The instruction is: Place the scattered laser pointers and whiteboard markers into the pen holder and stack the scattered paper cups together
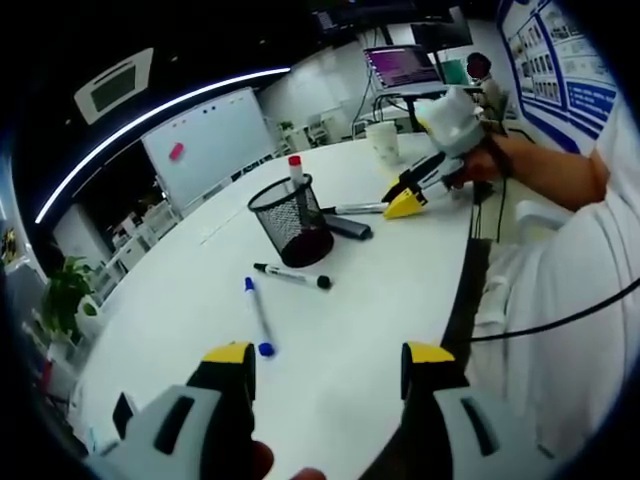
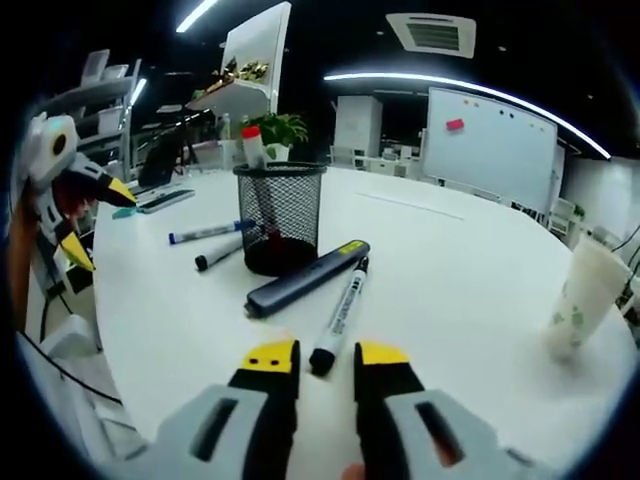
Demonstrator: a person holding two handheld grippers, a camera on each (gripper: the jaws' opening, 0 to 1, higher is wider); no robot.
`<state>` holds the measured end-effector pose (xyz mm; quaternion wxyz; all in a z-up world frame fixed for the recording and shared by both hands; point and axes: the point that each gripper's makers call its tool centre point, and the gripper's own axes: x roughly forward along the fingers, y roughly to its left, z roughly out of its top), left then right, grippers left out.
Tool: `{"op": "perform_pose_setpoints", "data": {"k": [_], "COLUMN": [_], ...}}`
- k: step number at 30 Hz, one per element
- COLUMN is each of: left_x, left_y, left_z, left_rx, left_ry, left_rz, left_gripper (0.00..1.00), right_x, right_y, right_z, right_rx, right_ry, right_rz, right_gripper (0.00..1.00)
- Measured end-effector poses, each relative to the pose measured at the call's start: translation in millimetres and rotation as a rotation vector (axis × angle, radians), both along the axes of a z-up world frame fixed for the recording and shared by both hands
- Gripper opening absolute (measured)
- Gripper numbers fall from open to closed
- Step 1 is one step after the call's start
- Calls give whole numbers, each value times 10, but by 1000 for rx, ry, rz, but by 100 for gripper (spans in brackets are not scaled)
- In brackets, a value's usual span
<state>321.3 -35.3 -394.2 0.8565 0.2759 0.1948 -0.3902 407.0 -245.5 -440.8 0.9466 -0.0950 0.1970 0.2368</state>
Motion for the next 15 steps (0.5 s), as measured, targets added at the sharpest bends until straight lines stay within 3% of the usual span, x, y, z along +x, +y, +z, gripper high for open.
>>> {"op": "perform_pose_setpoints", "data": {"k": [5,15], "left_x": [-3,18], "left_y": [-7,13], "left_z": [-9,-6], "left_rx": [3,5], "left_ry": [2,1], "left_rz": [0,-2], "left_gripper": [59,59], "right_x": [55,36], "right_y": [-40,-96], "right_z": [-2,-6], "right_rx": [-2,17], "right_ry": [-4,25], "right_rz": [-20,-64], "right_gripper": [15,12]}}
